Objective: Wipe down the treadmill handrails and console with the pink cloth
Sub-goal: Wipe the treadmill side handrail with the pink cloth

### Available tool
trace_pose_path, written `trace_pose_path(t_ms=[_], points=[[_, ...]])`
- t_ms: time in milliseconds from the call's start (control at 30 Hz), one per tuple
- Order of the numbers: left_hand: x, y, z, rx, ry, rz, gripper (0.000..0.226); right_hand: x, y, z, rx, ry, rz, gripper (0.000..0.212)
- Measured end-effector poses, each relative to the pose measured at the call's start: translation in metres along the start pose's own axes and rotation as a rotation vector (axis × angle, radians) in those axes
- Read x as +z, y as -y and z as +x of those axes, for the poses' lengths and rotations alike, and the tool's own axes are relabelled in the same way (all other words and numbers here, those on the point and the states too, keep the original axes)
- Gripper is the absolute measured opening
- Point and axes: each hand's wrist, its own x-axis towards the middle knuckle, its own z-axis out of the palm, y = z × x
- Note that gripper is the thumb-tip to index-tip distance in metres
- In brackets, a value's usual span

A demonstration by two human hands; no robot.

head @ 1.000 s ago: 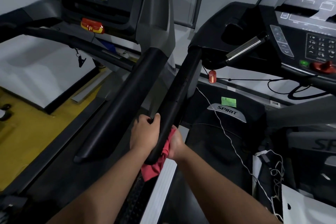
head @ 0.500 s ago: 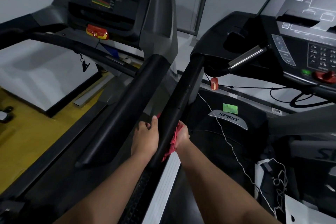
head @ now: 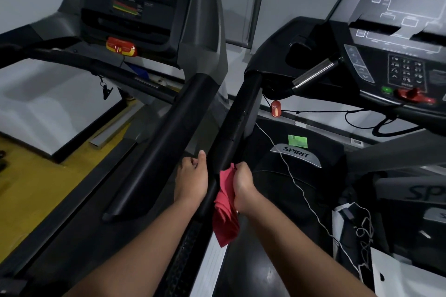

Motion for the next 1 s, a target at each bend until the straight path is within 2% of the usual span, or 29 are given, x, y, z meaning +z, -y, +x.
trace_pose_path(t_ms=[133,200,267,367,433,500,567,667,767,833,900,1000], points=[[-0.005,-0.003,-0.016,0.213,-0.051,-0.244,0.017,0.009,0.009,-0.011,-0.102,-0.104,-0.174,0.028],[-0.008,-0.002,-0.023,0.305,-0.087,-0.354,0.014,0.012,0.010,-0.013,-0.227,-0.151,-0.360,0.045],[-0.011,-0.001,-0.028,0.387,-0.104,-0.380,0.016,0.014,0.013,-0.019,-0.404,-0.187,-0.500,0.050],[-0.011,-0.001,-0.030,0.542,-0.085,-0.292,0.032,0.020,0.015,-0.023,-0.531,-0.196,-0.668,0.028],[-0.010,-0.005,-0.033,0.588,-0.009,-0.265,0.036,0.025,0.016,-0.031,-0.535,-0.118,-0.632,0.013],[-0.009,-0.011,-0.036,0.552,0.053,-0.272,0.031,0.029,0.020,-0.041,-0.463,0.057,-0.367,0.025],[-0.011,-0.017,-0.033,0.491,0.062,-0.205,0.025,0.029,0.026,-0.049,-0.457,0.156,-0.265,0.028],[-0.014,-0.021,-0.023,0.452,0.126,0.061,0.032,0.024,0.029,-0.048,-0.451,0.038,-0.288,0.036],[-0.018,-0.018,-0.004,0.412,0.178,0.337,0.039,0.013,0.026,-0.038,-0.571,-0.106,-0.340,0.036],[-0.021,-0.018,0.007,0.346,0.195,0.416,0.040,0.007,0.018,-0.029,-0.628,-0.214,-0.414,0.034],[-0.021,-0.023,0.012,0.288,0.247,0.413,0.042,0.004,0.010,-0.017,-0.542,-0.223,-0.449,0.024],[-0.012,-0.037,0.012,0.303,0.352,0.446,0.056,0.006,-0.001,-0.010,-0.331,-0.104,-0.417,0.035]])
